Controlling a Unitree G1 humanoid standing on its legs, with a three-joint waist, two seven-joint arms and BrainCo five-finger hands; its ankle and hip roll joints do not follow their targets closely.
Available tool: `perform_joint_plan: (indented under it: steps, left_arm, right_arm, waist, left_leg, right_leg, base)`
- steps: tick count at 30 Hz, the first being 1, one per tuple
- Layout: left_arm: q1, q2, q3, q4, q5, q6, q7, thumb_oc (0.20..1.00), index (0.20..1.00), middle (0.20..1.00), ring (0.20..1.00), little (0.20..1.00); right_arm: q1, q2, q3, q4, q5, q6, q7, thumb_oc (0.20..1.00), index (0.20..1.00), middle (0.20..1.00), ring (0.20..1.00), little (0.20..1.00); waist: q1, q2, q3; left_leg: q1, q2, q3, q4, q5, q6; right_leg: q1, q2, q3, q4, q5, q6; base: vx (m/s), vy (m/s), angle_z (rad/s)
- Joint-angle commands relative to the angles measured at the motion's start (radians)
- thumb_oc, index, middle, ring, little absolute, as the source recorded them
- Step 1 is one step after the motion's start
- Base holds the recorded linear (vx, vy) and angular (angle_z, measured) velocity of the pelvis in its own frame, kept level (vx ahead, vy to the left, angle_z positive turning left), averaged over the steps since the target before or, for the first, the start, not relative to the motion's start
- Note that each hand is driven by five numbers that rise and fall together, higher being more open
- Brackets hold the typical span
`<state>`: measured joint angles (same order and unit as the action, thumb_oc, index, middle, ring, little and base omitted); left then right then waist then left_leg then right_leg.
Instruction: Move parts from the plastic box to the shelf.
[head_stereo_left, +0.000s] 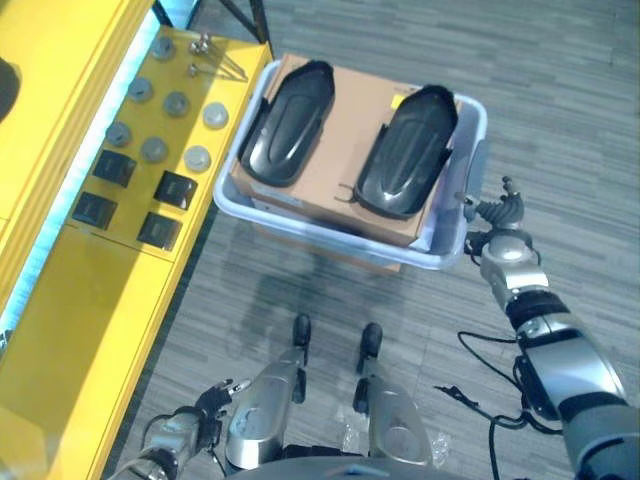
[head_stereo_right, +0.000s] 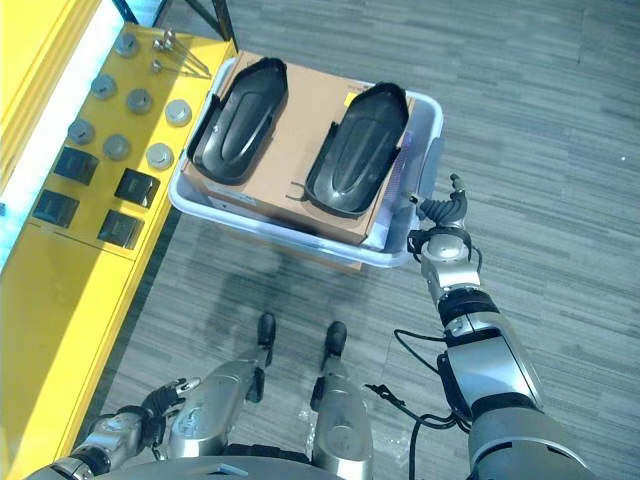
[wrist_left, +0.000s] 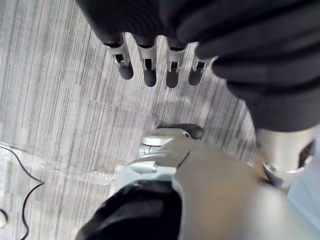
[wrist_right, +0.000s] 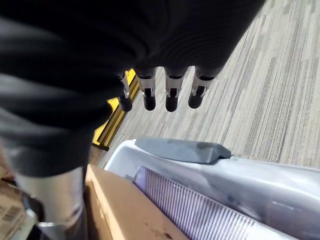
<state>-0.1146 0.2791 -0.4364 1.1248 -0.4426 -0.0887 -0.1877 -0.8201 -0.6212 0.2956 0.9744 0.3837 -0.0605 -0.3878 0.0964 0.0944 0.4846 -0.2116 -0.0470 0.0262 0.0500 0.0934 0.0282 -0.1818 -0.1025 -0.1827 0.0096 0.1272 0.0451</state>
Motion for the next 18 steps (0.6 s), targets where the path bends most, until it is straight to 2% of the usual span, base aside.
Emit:
perform_joint_plan:
  steps: [1, 3, 4, 5, 6, 14, 17, 18]
  left_arm:
    - [-0.008, 0.015, -0.039, 0.003, -0.058, -0.041, -0.022, 1.000, 1.000, 1.000, 1.000, 1.000]
    - [-0.014, 0.019, -0.046, -0.008, -0.079, -0.042, -0.020, 1.000, 1.000, 1.000, 1.000, 1.000]
    - [-0.016, 0.021, -0.049, -0.011, -0.081, -0.045, -0.017, 1.000, 1.000, 1.000, 1.000, 1.000]
    - [-0.017, 0.018, -0.054, -0.012, -0.086, -0.050, -0.010, 1.000, 1.000, 1.000, 1.000, 1.000]
    - [-0.016, 0.016, -0.057, -0.012, -0.086, -0.050, -0.006, 1.000, 1.000, 1.000, 1.000, 1.000]
    - [0.006, 0.002, -0.036, -0.010, -0.099, -0.059, -0.007, 1.000, 1.000, 1.000, 1.000, 1.000]
    - [0.012, 0.000, -0.031, -0.017, -0.104, -0.061, -0.007, 1.000, 1.000, 1.000, 1.000, 1.000]
    - [0.009, 0.001, -0.029, -0.024, -0.111, -0.058, -0.007, 1.000, 1.000, 1.000, 1.000, 1.000]
  right_arm:
    - [-0.091, -0.089, 0.081, 0.000, -0.045, -0.054, 0.021, 1.000, 1.000, 1.000, 1.000, 1.000]
    - [-0.123, -0.097, 0.108, 0.000, -0.038, -0.081, -0.010, 1.000, 1.000, 1.000, 1.000, 1.000]
    - [-0.140, -0.096, 0.112, -0.006, -0.049, -0.101, -0.051, 1.000, 1.000, 1.000, 1.000, 1.000]
    - [-0.161, -0.094, 0.104, -0.036, -0.071, -0.134, -0.136, 1.000, 1.000, 1.000, 1.000, 1.000]
    - [-0.165, -0.093, 0.098, -0.047, -0.072, -0.143, -0.160, 1.000, 1.000, 1.000, 1.000, 1.000]
    - [-0.149, -0.105, 0.022, -0.188, -0.062, -0.120, -0.226, 1.000, 1.000, 1.000, 1.000, 1.000]
    - [-0.143, -0.117, 0.001, -0.221, -0.067, -0.107, -0.214, 1.000, 1.000, 1.000, 1.000, 1.000]
    - [-0.145, -0.121, -0.001, -0.236, -0.072, -0.081, -0.196, 1.000, 1.000, 1.000, 1.000, 1.000]
  waist:
    - [0.023, -0.017, -0.040]
    - [0.027, -0.010, -0.027]
    - [0.029, -0.006, -0.020]
    - [0.030, -0.001, -0.010]
    - [0.030, 0.001, -0.008]
    - [0.015, 0.005, -0.022]
    - [0.007, 0.003, -0.028]
    - [0.003, 0.000, -0.030]
  left_leg:
    - [-0.038, 0.041, -0.046, 0.097, -0.087, -0.050]
    - [-0.048, 0.040, -0.048, 0.088, -0.078, -0.049]
    - [-0.054, 0.040, -0.049, 0.084, -0.073, -0.049]
    - [-0.057, 0.042, -0.048, 0.072, -0.066, -0.050]
    - [-0.056, 0.042, -0.048, 0.068, -0.065, -0.050]
    - [-0.002, 0.043, -0.035, 0.020, -0.065, -0.053]
    - [0.011, 0.044, -0.029, 0.014, -0.067, -0.055]
    - [0.018, 0.047, -0.024, 0.010, -0.069, -0.056]
  right_leg:
    - [-0.005, -0.064, -0.021, 0.142, -0.146, 0.006]
    - [-0.020, -0.065, -0.026, 0.149, -0.146, 0.006]
    - [-0.029, -0.065, -0.028, 0.154, -0.146, 0.007]
    - [-0.039, -0.064, -0.032, 0.163, -0.149, 0.008]
    - [-0.041, -0.064, -0.033, 0.164, -0.150, 0.008]
    - [-0.006, -0.069, -0.030, 0.130, -0.143, 0.014]
    - [0.004, -0.069, -0.024, 0.117, -0.138, 0.018]
    - [0.009, -0.070, -0.021, 0.109, -0.134, 0.021]
  base:
    - [-0.07, 0.012, 0.05]
    - [-0.07, 0.015, 0.12]
    - [-0.09, 0.030, 0.20]
    - [-0.08, 0.032, 0.18]
    - [-0.05, 0.038, 0.10]
    - [0.03, 0.048, 0.01]
    - [0.05, 0.049, -0.01]
    - [0.03, 0.032, -0.05]
